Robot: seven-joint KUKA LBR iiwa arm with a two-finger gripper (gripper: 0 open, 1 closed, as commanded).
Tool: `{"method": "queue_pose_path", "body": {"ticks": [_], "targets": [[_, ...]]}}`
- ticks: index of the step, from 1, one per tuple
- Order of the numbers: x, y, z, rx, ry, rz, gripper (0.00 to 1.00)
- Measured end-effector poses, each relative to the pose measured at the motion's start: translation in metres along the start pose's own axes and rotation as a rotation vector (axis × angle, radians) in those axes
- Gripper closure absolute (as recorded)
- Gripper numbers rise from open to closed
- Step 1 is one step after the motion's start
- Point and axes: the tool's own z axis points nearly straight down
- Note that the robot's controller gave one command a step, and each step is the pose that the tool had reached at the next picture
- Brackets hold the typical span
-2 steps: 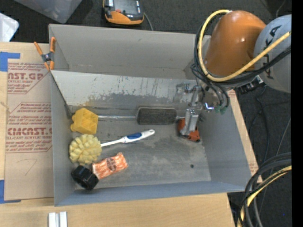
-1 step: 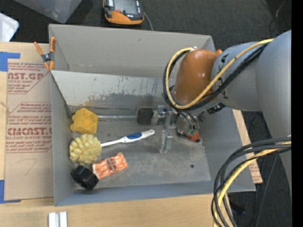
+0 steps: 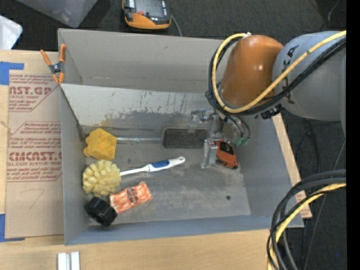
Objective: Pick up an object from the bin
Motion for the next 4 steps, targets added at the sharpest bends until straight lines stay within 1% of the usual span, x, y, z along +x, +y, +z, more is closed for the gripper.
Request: {"method": "queue_pose_path", "body": {"ticks": [1, 2, 3, 4], "targets": [[0.035, 0.058, 0.065, -0.008, 0.033, -0.072, 0.00], [0.019, 0.030, 0.094, -0.004, 0.009, 0.079, 0.00], [0.028, 0.124, 0.093, -0.013, 0.026, -0.203, 1.00], [0.028, 0.124, 0.093, -0.013, 0.026, -0.203, 1.00]]}}
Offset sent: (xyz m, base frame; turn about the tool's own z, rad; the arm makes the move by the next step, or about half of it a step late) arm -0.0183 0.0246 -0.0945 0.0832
